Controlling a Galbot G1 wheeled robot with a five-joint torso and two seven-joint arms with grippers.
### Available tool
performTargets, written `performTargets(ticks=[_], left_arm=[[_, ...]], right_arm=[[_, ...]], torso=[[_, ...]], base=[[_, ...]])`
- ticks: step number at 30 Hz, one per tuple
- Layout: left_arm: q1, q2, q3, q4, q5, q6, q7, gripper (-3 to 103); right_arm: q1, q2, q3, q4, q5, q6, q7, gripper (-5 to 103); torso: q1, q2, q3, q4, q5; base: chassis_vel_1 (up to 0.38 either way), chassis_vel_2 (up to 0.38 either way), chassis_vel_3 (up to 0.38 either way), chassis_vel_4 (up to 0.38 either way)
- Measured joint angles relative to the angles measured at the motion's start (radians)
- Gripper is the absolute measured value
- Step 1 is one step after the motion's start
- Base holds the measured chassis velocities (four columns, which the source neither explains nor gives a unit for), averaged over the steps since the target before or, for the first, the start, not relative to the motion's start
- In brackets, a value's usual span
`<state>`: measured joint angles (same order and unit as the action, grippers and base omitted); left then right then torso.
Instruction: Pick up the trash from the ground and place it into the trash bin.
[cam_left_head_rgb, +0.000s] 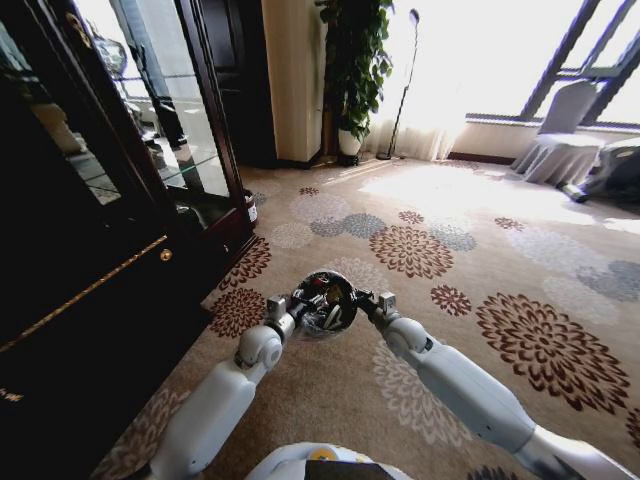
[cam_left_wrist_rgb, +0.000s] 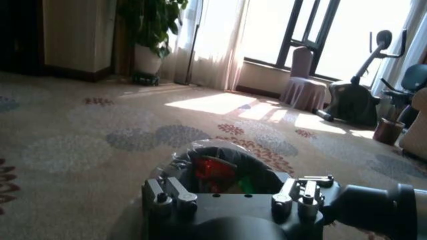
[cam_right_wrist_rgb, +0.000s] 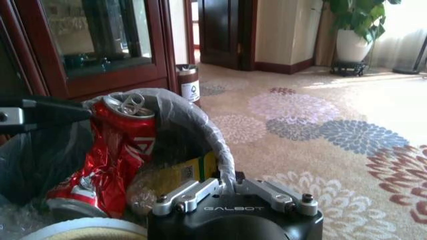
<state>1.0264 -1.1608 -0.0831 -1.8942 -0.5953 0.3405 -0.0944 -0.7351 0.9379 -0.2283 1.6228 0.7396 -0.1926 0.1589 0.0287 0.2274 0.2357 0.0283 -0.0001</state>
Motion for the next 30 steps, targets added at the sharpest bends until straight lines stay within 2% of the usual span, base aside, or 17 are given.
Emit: performTargets(ticks=[1, 2, 5, 6, 8, 9, 10, 12, 17, 18, 19, 21, 22, 27, 28, 30], left_arm=[[0.01, 0.0, -0.009, -0.013, 0.004, -0.011, 0.003, 83], [0.01, 0.0, -0.009, -0.013, 0.004, -0.011, 0.003, 83], [0.057, -0.009, -0.048, -0.062, 0.02, -0.082, 0.011, 97], [0.057, -0.009, -0.048, -0.062, 0.02, -0.082, 0.011, 97], [0.098, -0.032, -0.095, -0.07, 0.076, -0.176, -0.01, 100], [0.098, -0.032, -0.095, -0.07, 0.076, -0.176, -0.01, 100], [0.129, -0.049, -0.145, -0.07, 0.114, -0.218, -0.026, 100], [0.173, -0.065, -0.216, -0.077, 0.13, -0.242, -0.049, 100], [0.224, -0.069, -0.282, -0.088, 0.123, -0.249, -0.059, 100], [0.238, -0.07, -0.299, -0.095, 0.119, -0.25, -0.06, 100], [0.252, -0.069, -0.316, -0.103, 0.116, -0.25, -0.061, 100], [0.265, -0.07, -0.329, -0.111, 0.114, -0.249, -0.061, 100], [0.276, -0.071, -0.342, -0.119, 0.113, -0.248, -0.061, 100], [0.303, -0.072, -0.377, -0.135, 0.112, -0.25, -0.058, 100], [0.309, -0.072, -0.387, -0.141, 0.111, -0.25, -0.056, 100], [0.312, -0.074, -0.398, -0.145, 0.111, -0.251, -0.054, 100]], right_arm=[[0.0, 0.0, 0.0, 0.0, 0.0, 0.0, 0.0, 1], [0.0, 0.0, 0.0, 0.0, 0.0, 0.0, 0.0, 1], [0.0, 0.0, 0.0, 0.0, 0.0, 0.0, 0.0, 1], [0.0, 0.0, 0.0, 0.0, 0.0, 0.0, 0.0, 1], [0.0, 0.0, 0.0, 0.0, 0.0, 0.0, 0.0, 1], [0.0, 0.0, 0.0, 0.0, 0.0, 0.0, 0.0, 1], [0.0, 0.0, 0.0, 0.0, 0.0, 0.0, 0.0, 1], [0.0, 0.0, 0.0, 0.0, 0.0, 0.0, 0.0, 1], [-0.044, -0.002, 0.04, -0.005, -0.041, 0.031, 0.016, 1], [-0.094, -0.008, 0.085, -0.016, -0.09, 0.066, 0.044, 1], [-0.131, -0.015, 0.117, -0.024, -0.124, 0.088, 0.068, 1], [-0.151, -0.018, 0.134, -0.024, -0.138, 0.094, 0.079, 1], [-0.174, -0.022, 0.171, 0.001, -0.136, 0.085, 0.099, 1], [-0.208, -0.044, 0.248, 0.075, -0.122, 0.057, 0.121, 1], [-0.222, -0.054, 0.266, 0.094, -0.117, 0.043, 0.117, 1], [-0.239, -0.065, 0.294, 0.118, -0.103, 0.029, 0.118, 1]], torso=[[0.0, 0.0, 0.0, -0.0001, 0.0001], [0.0, 0.0, 0.0, -0.0001, 0.0001], [0.0, 0.0, 0.0, 0.0, 0.0001], [0.0, 0.0, 0.0, 0.0, 0.0001], [0.0, 0.0, 0.0, -0.0001, 0.0], [0.0, 0.0, 0.0, -0.0001, 0.0], [0.0, 0.0, 0.0, -0.0001, 0.0], [0.0, 0.0, 0.0, 0.0001, 0.0], [0.0, 0.0, 0.0, 0.0013, 0.0003], [0.0, 0.0, 0.0, 0.0011, 0.0008], [0.0, 0.0, 0.0, -0.0011, 0.0001], [0.0, 0.0, 0.0, -0.0014, -0.0011], [0.0, 0.0, 0.0, -0.0013, 0.001], [0.0, 0.0, 0.0, -0.0002, -0.0013], [0.0, 0.0, 0.0, 0.0006, 0.0003], [0.0, 0.0, 0.0, 0.0011, 0.0011]], base=[[0.0, 0.0, 0.0, 0.0], [0.0, 0.0, 0.0, 0.0], [0.0, 0.0, 0.0, 0.0], [0.0, 0.0, 0.0, 0.0], [0.0, 0.0, 0.0, 0.0], [0.0, 0.0, 0.0, 0.0], [0.0, 0.0, 0.0, 0.0], [0.0, 0.0, 0.0, 0.0], [0.0, 0.0, 0.0, 0.0], [0.0, 0.0, 0.0, 0.0], [0.0, 0.0, 0.0, 0.0], [0.0, 0.0, 0.0, 0.0], [0.0, 0.0, 0.0, 0.0], [0.0, 0.0, 0.0, 0.0], [0.0, 0.0, 0.0, 0.0], [0.0, 0.0, 0.0, 0.0]])
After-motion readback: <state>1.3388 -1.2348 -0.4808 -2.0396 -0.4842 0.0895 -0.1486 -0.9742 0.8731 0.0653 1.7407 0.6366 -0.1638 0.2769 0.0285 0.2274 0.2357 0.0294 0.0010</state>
